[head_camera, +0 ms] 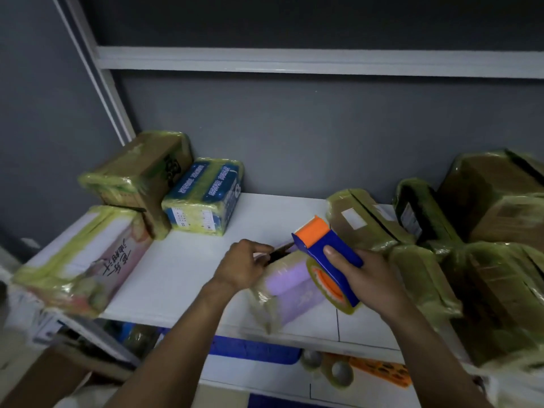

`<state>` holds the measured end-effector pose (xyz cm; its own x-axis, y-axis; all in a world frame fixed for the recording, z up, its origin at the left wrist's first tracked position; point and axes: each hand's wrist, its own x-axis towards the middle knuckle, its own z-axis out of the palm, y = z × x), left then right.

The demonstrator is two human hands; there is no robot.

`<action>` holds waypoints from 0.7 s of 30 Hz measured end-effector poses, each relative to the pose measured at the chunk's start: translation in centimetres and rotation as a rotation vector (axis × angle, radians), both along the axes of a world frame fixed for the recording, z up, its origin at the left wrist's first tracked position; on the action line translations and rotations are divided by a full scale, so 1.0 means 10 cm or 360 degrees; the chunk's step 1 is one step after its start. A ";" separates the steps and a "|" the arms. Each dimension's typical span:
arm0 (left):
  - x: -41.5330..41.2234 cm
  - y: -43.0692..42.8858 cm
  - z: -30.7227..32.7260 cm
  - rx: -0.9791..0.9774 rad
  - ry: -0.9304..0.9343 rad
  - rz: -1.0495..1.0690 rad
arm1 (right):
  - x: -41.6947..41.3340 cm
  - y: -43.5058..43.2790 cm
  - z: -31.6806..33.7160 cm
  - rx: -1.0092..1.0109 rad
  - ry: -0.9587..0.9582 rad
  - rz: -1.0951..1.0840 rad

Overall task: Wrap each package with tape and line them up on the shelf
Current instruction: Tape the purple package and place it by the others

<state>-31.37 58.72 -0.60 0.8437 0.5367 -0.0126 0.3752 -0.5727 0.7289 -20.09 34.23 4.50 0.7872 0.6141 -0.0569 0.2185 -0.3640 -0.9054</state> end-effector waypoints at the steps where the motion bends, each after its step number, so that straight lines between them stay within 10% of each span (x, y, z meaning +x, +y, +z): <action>1: -0.06 0.10 -0.01 0.0043 0.0002 -0.0004 | -0.02 0.05 0.01 0.0005 0.0027 0.0024; 21: -0.69 0.94 -0.53 -0.0037 -0.0513 -0.0184 | -0.09 1.38 0.32 -0.0199 -0.0452 0.0201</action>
